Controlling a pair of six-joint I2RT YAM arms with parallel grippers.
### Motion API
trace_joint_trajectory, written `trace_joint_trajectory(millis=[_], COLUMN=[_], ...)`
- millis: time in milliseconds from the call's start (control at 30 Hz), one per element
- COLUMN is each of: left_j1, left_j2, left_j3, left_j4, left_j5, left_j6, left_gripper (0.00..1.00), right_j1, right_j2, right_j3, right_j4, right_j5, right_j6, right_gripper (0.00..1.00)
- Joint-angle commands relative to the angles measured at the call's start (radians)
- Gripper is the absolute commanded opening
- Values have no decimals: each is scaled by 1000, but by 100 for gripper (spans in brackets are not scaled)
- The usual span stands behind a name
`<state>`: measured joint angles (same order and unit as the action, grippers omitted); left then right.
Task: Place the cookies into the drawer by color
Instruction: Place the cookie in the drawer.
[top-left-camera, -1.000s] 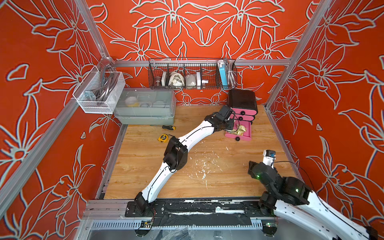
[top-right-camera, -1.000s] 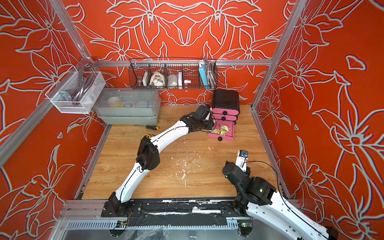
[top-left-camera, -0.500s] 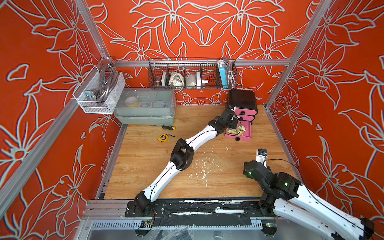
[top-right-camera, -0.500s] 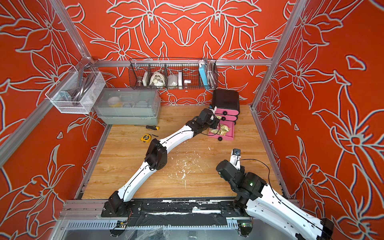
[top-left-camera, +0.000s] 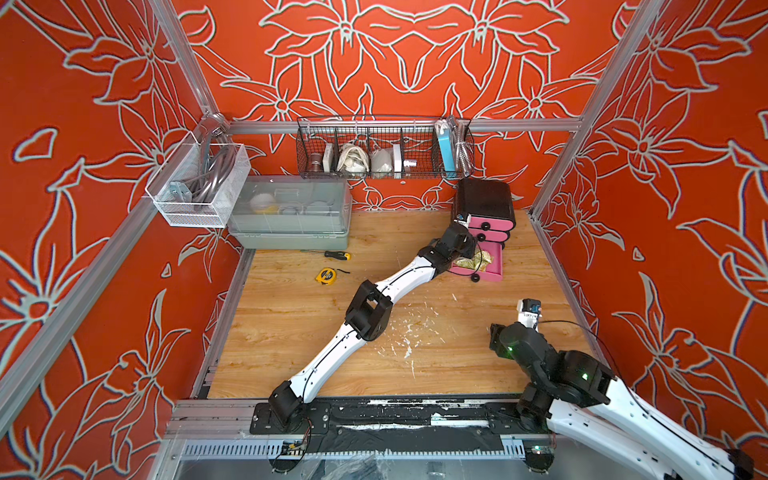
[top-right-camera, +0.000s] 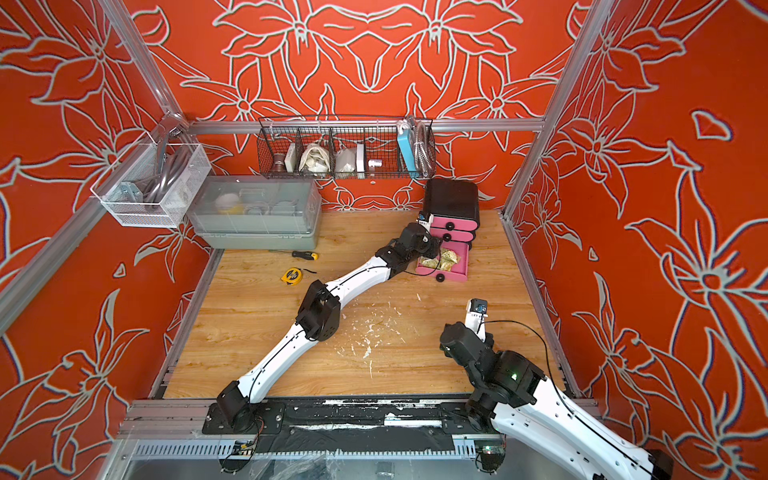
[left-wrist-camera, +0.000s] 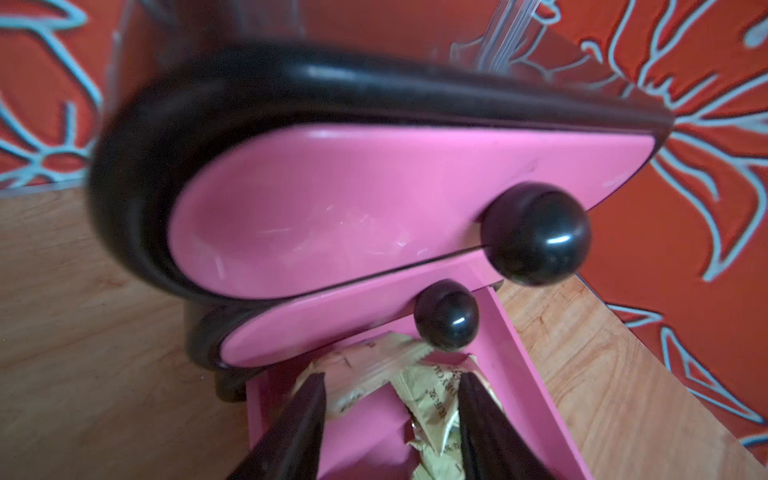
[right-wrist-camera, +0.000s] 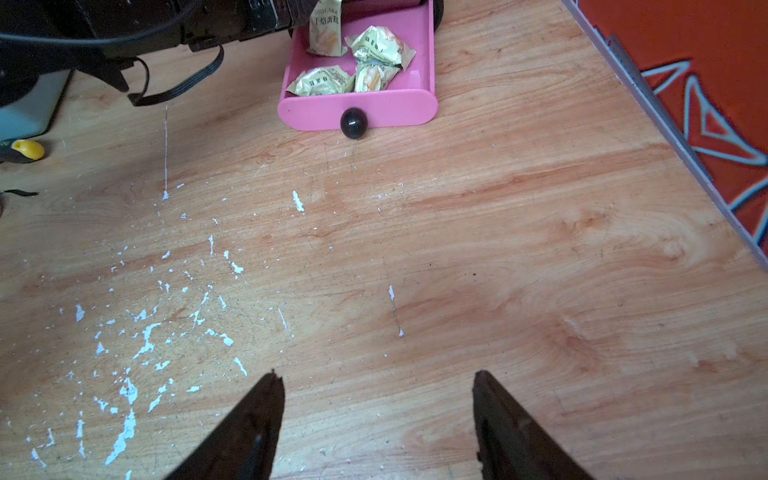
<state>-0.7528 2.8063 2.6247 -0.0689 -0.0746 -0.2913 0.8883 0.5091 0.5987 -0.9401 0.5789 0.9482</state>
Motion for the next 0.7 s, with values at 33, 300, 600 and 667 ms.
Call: trace_joint_trajectory(millis=[33, 300, 600, 667], left_j1=[-3, -11, -16, -20], left_j2=[-64, -319, -876, -1010], left_j3=[-10, -186, -817, -987], left_j4=[17, -117, -113, -121], left_j5=[-19, -62, -52, -49], left_j6=[16, -9, -27, -31], left_gripper=[56, 58, 57, 56], right_j1=[-8, -141, -611, -655], right_j2=[5, 130, 514, 623], right_j3=[18, 118, 267, 306], right_j4=[-35, -10, 319, 413], right_j5=[-7, -132, -625, -709], right_j6=[-26, -117, -320, -291], right_gripper=[75, 75, 75, 75])
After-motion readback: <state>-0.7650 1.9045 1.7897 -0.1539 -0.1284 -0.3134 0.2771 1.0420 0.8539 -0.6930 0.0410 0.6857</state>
